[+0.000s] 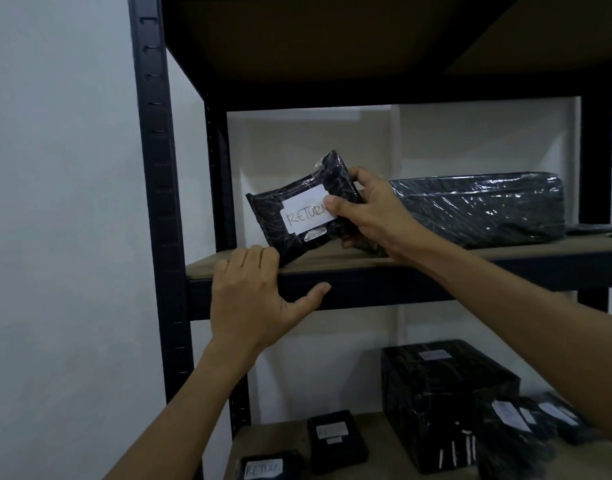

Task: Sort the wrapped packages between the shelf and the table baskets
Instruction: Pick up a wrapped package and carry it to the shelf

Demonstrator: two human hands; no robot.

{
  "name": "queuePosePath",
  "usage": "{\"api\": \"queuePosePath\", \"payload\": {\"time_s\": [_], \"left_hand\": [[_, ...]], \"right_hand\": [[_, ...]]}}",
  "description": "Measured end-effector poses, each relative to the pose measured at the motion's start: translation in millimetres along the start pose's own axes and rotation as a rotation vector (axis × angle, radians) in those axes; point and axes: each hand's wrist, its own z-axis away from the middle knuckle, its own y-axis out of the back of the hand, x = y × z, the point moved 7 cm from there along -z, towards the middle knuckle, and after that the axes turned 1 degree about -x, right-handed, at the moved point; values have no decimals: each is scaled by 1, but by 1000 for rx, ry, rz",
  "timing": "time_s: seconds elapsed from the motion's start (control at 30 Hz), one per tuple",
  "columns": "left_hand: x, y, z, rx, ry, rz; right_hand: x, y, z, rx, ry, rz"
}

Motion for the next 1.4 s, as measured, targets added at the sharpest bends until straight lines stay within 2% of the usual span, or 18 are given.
{"api": "queuePosePath", "payload": {"time_s": [0.23, 0.33, 0.47, 0.63, 0.83, 0.97, 1.1, 1.4], "left_hand": [[7, 7, 35, -113, 103, 73], [21, 15, 57, -259, 172, 122], [52, 29, 88, -485, 168, 107], [107, 63, 135, -664, 216, 101], [173, 106, 189, -808, 224, 144], [228, 133, 216, -854, 195, 236], [290, 159, 254, -908, 170, 305], [412, 224, 340, -1119, 144, 476]], "right_hand": [[-8, 21, 48, 99, -3, -88], [-9, 40, 80, 147, -73, -185], [-15, 67, 129, 155, -133, -279], [-11, 103, 225, 154, -235, -339], [8, 140, 361, 144, -471, -349], [8, 164, 453, 234, -570, -427], [-3, 184, 538, 276, -691, -364], [-38, 229, 688, 324, -822, -320]]}}
